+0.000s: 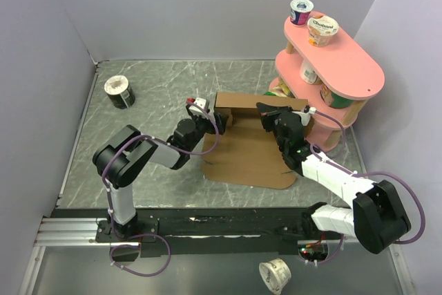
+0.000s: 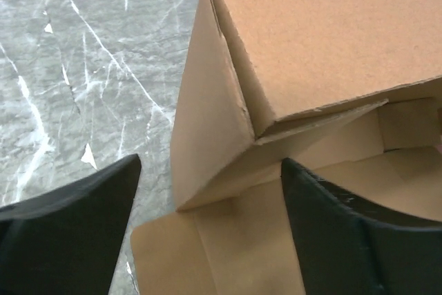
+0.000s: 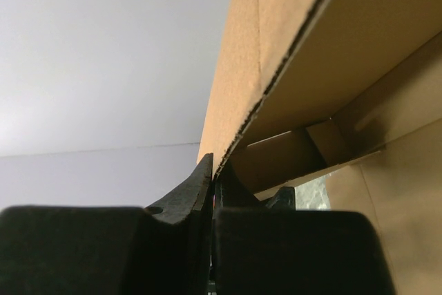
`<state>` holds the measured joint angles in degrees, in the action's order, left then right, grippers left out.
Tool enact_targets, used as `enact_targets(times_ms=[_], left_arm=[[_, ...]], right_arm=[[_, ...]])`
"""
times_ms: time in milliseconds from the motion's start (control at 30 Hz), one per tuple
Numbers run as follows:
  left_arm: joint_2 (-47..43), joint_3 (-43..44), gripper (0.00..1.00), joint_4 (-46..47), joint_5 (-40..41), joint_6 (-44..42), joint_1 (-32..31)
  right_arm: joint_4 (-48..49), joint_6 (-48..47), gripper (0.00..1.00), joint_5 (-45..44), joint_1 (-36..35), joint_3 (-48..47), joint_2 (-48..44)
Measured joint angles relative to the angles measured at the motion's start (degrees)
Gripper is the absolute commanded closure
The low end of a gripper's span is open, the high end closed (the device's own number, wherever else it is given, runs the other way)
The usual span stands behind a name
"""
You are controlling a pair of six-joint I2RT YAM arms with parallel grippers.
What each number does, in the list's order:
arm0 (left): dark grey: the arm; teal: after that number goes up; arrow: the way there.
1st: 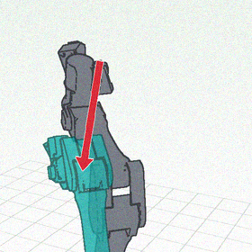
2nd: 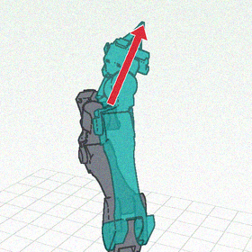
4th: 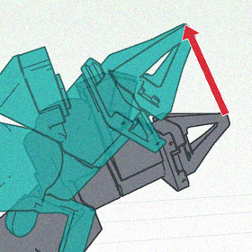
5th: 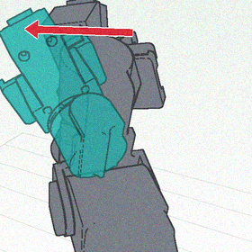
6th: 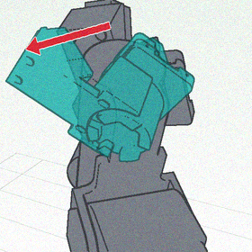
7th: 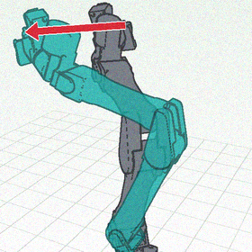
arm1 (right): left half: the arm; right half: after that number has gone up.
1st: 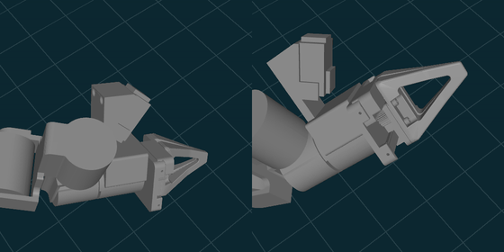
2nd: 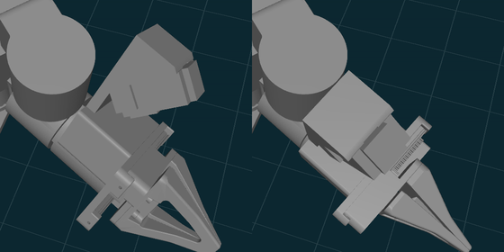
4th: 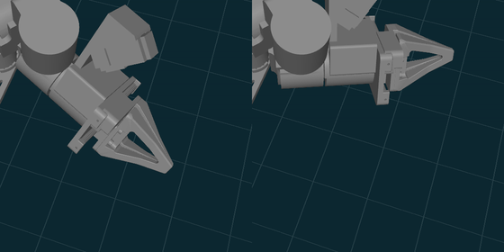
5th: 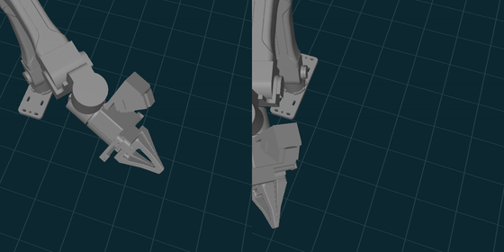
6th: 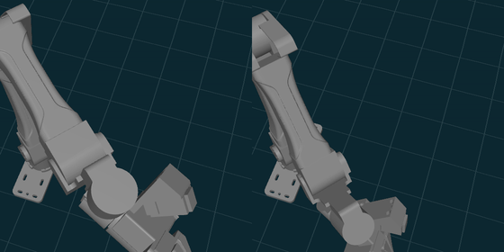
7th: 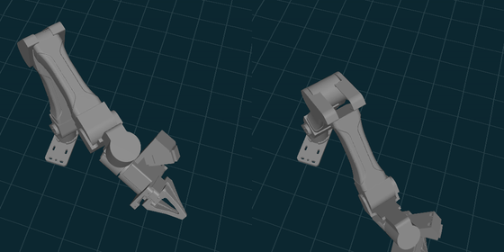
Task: Fold the paper box
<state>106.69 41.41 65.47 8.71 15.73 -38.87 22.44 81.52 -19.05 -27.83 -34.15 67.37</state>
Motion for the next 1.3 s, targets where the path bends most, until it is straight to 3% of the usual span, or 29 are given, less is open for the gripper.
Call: enact_targets(times_ms=[333, 600, 900, 1133, 1300], left_arm=[[0.9, -0.3, 0.01, 2.5, -9.5, 3.6, 4.2], [2.3, 0.9, 0.03, 2.7, -16.6, 4.5, 6.3], [3.2, 3.2, 0.3, 2.9, -18.6, 5.0, 6.4], [3.2, 3.2, 0.48, 2.9, -13.8, 4.6, 6.0], [3.1, 3.2, 0.54, 2.8, -7.5, 1.7, 3.9]], right_arm=[[0.4, 0.0, 1.0, 1.1, 0.0, 0.0, 0.0], [0.6, -0.2, 1.0, 2.1, 0.1, 0.0, 0.4], [0.6, -0.2, 1.0, 3.0, 0.2, -0.3, 1.1], [1.1, 0.1, 1.0, 3.6, 0.1, -0.3, 1.7], [1.1, 0.5, 1.0, 3.5, 0.1, -0.5, 1.9]])
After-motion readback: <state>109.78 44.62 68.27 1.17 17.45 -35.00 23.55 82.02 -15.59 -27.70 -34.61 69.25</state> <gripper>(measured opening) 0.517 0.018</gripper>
